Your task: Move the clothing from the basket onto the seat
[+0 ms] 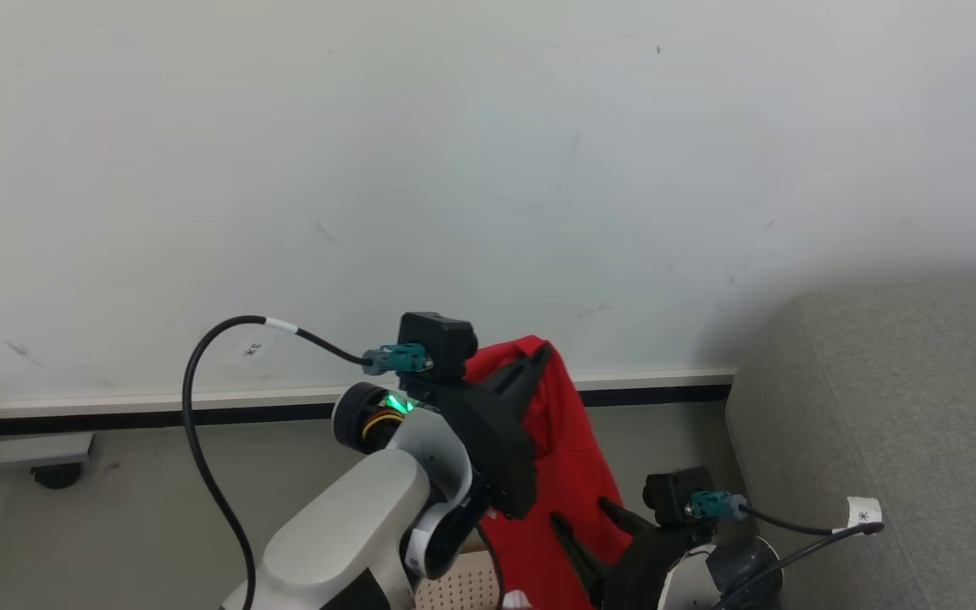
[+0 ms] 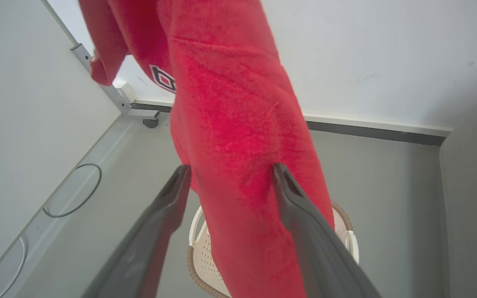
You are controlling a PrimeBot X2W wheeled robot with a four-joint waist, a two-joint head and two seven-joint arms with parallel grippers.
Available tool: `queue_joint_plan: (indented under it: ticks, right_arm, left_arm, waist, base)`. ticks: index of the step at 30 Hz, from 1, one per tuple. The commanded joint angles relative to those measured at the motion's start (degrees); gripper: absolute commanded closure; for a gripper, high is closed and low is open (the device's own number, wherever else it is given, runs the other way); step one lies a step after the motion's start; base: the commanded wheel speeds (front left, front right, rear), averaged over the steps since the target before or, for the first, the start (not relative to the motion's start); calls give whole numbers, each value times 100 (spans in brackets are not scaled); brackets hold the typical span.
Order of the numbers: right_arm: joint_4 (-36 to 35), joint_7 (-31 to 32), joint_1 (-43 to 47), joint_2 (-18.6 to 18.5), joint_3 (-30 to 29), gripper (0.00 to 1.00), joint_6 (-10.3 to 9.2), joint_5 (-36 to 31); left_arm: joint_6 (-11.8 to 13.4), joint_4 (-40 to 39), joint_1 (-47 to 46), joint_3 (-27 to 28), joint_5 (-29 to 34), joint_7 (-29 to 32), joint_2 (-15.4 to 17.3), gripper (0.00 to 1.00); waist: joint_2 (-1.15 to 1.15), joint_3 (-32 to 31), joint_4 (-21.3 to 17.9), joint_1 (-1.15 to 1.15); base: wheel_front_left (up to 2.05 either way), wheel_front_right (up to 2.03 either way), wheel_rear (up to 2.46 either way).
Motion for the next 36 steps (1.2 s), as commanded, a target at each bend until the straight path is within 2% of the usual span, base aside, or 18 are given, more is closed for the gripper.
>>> queue_joint_plan:
  ticks: [1, 12, 22, 23, 24, 25, 27, 28, 33, 36]
  right_arm:
    - [77, -75, -48, 23, -25, 0, 2, -73]
    - [897, -598, -248, 236, -515, 0, 2, -511]
    - [918, -941, -361, 284, -484, 0, 2, -443]
    - [920, -948, -354, 282, -468, 21, 2, -427]
    - [928, -970, -354, 282, -455, 69, 2, -408]
    - [928, -992, -370, 282, -441, 100, 2, -406]
    - [925, -993, -396, 283, -417, 100, 2, -417]
    - [912, -1033, -413, 282, -436, 100, 2, -447]
    - [881, -1042, -409, 283, -504, 100, 2, -516]
    - [818, -1057, -385, 282, -622, 100, 2, -624]
  left_arm:
    - [28, -91, -60, -56, -63, 12, -12, 100]
    - [281, -1214, -159, -411, -377, 258, -8, 100]
    - [485, -1551, 10, -538, -405, 413, 98, 100]
    - [496, -1536, 24, -534, -397, 401, 119, 100]
    - [513, -1517, 31, -525, -390, 387, 137, 100]
    - [534, -1495, 39, -509, -383, 367, 156, 100]
    - [561, -1433, 30, -484, -347, 323, 201, 100]
    - [601, -1375, 38, -456, -295, 236, 233, 0]
    - [572, -1190, 85, -468, -151, 49, 380, 0]
    - [408, -1055, 137, -544, -91, -100, 514, 0]
  waist:
    - [0, -6, 5, 0]
    - [0, -59, 212, 0]
    - [0, -1, 160, 0]
    - [0, 5, 140, 0]
    - [0, 11, 117, 0]
    - [0, 16, 92, 0]
    - [0, 22, 40, 0]
    - [0, 28, -10, 0]
    - [0, 39, -131, 0]
    - [0, 46, -294, 0]
  base:
    - [0, 0, 0]
    - [0, 0, 0]
    - [0, 0, 0]
    - [0, 0, 0]
    - [0, 0, 0]
    - [0, 0, 0]
    - [0, 0, 0]
    - [0, 0, 0]
    - [0, 0, 0]
    - [0, 0, 0]
